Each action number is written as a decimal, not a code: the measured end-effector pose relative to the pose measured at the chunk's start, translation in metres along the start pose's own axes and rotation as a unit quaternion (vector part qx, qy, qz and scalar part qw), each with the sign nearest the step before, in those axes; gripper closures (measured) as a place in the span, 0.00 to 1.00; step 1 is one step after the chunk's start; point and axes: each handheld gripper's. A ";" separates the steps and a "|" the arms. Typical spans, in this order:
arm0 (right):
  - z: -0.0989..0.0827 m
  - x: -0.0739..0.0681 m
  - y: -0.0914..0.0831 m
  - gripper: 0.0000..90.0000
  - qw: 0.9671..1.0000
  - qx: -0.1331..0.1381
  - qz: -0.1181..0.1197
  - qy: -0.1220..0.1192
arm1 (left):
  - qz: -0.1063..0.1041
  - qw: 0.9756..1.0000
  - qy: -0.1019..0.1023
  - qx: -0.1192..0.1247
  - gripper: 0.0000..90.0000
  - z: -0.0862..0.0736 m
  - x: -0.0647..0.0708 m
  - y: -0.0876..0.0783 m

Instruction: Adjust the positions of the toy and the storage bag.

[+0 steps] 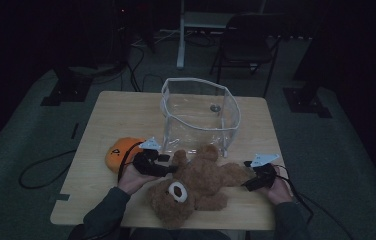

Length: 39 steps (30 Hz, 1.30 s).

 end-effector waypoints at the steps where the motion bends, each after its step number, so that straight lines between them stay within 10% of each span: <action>1: 0.000 0.000 0.000 0.14 1.000 0.000 0.000 0.000 | 0.002 1.000 0.000 0.002 0.42 0.002 -0.001 0.001; 9: 0.000 0.000 0.000 0.14 1.000 0.000 0.000 0.001 | -0.002 1.000 0.005 0.003 0.38 0.015 -0.005 0.019; 13: 0.000 0.000 0.000 0.14 1.000 0.000 0.000 0.001 | 0.002 1.000 0.026 -0.004 0.65 0.017 -0.001 0.020; 19: 0.000 0.000 0.000 0.14 1.000 0.000 0.000 0.001 | 0.004 0.999 0.038 0.015 0.84 0.013 0.002 0.001; 39: 0.000 0.000 0.000 0.14 1.000 0.000 0.000 0.000 | 0.039 0.998 0.026 0.046 0.89 -0.001 -0.013 -0.046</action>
Point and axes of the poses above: each handheld gripper's, and its own axes: y roughly forward along the jaws, z roughly out of its top, x roughly to its right
